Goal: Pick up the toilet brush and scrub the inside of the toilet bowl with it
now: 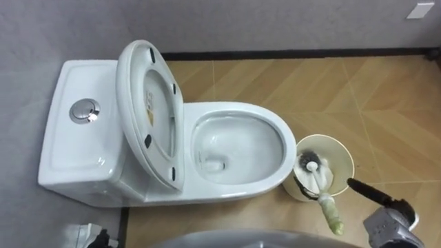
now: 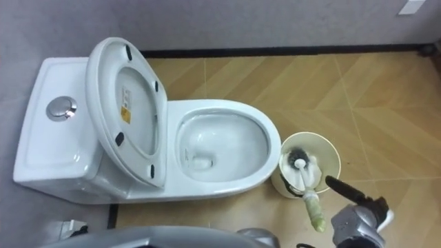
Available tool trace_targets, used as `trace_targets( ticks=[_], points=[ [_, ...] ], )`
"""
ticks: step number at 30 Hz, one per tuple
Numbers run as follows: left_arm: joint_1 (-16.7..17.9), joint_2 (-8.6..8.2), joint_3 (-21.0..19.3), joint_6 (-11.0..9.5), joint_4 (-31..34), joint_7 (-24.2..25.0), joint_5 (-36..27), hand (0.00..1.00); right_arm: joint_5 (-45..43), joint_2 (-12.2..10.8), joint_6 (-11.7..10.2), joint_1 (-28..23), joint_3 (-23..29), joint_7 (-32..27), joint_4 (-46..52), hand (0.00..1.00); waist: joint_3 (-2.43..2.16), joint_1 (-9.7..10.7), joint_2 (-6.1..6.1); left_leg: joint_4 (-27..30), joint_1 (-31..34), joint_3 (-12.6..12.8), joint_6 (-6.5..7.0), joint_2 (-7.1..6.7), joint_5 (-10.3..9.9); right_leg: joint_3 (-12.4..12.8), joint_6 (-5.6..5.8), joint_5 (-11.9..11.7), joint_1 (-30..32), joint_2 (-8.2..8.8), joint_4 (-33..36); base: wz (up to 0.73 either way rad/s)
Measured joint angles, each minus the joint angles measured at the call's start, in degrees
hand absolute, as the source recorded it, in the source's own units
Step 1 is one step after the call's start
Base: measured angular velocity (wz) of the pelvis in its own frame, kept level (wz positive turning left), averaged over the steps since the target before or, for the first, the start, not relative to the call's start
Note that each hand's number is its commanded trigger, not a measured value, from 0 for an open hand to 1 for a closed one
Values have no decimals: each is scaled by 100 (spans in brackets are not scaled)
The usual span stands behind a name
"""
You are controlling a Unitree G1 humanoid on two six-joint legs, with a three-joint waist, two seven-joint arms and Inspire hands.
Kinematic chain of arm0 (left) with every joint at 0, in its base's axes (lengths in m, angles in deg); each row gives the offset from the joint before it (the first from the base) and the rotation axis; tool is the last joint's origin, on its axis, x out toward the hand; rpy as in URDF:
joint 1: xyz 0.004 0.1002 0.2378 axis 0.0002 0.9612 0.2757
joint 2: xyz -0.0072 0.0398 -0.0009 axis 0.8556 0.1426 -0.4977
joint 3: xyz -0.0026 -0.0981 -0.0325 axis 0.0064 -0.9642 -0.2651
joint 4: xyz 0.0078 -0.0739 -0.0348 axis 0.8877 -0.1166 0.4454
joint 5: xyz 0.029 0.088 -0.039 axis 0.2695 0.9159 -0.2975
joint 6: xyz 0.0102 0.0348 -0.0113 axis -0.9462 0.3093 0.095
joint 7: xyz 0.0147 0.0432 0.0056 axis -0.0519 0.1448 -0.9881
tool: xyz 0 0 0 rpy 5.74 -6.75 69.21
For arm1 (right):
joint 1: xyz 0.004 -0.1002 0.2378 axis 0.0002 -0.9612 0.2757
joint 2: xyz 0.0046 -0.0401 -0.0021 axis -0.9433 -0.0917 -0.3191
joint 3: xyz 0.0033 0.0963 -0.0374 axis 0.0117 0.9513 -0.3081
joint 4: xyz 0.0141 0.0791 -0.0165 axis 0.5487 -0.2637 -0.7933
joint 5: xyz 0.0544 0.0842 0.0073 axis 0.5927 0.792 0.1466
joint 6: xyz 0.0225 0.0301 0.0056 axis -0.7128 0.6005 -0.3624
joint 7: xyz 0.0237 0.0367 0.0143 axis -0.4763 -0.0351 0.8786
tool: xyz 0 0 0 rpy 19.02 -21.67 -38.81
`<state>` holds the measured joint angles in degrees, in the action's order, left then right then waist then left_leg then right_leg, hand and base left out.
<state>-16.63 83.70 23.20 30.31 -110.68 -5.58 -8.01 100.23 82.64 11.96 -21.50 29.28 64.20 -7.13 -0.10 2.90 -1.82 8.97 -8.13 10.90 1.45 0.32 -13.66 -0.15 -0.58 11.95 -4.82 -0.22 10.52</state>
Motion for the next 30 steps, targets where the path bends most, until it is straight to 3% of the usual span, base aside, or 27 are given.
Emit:
trace_targets(
  ticks=[6, 10, 11, 13, 16, 20, 22, 26, 30],
  points=[
    [48, 183, 186, -5, 14, 0, -7, 0, -325, 251, -76, 68, -417, 29, 44, 0, -3, -52, -51, 72, 171, -26, 0, -2, 0, -32, 1, 0, 141, 15, 10, 1],
    [10, 234, 294, -5, 9, 0, -9, 0, -605, 298, -83, 100, -566, 33, 29, 0, -6, -53, -48, 167, 407, -77, 2, 8, 1, -117, -6, -40, 288, 20, 20, 12],
    [-3, 245, 294, -5, 10, 0, -8, 0, -632, 298, -83, 163, -575, 66, -62, 0, 24, -50, -99, 216, 465, -87, 2, 17, 1, -149, -12, -49, 312, 23, 15, 12],
    [-115, 281, 300, -10, 8, 0, -31, 0, -668, 308, -98, 256, -641, 104, -183, 0, 12, -39, -98, 323, 657, -161, 2, 21, 1, -205, -22, -60, 422, 31, 29, 17],
    [-338, 380, 503, -41, -14, 0, -121, 0, -674, 398, -146, 583, -841, 151, -643, 0, 38, -154, -85, 486, 1062, -244, 2, 75, 1, -326, -51, -110, 751, 29, 145, 11],
    [-692, 404, 531, -252, -8, -3, -492, 0, -757, 515, -184, 1096, -926, 171, -1247, 0, 98, -178, 33, 895, 1757, -448, 2, 108, 1, -594, -66, -146, 1286, 97, 382, 24],
    [-903, 415, 604, -255, -9, -7, -591, 0, -744, 637, -188, 1310, -966, 183, -1514, 0, 96, -195, 114, 1143, 2173, -499, 2, 94, 1, -742, -72, -145, 1637, 131, 594, 21],
    [-1342, 498, 793, -264, -55, -7, -742, 0, -741, 813, -165, 1758, -1206, 348, -2118, 0, 142, -488, 51, 1496, 2790, -529, 6, 91, 2, -835, -131, -49, 2403, 226, 1236, 1],
    [-1649, 573, 932, -340, -128, -7, -828, 0, -602, 848, -111, 1952, -1205, 481, -2289, 0, 169, -504, 15, 2004, 3554, -659, 56, 64, -23, -947, -181, 31, 3044, 276, 1590, 15]
  ],
)
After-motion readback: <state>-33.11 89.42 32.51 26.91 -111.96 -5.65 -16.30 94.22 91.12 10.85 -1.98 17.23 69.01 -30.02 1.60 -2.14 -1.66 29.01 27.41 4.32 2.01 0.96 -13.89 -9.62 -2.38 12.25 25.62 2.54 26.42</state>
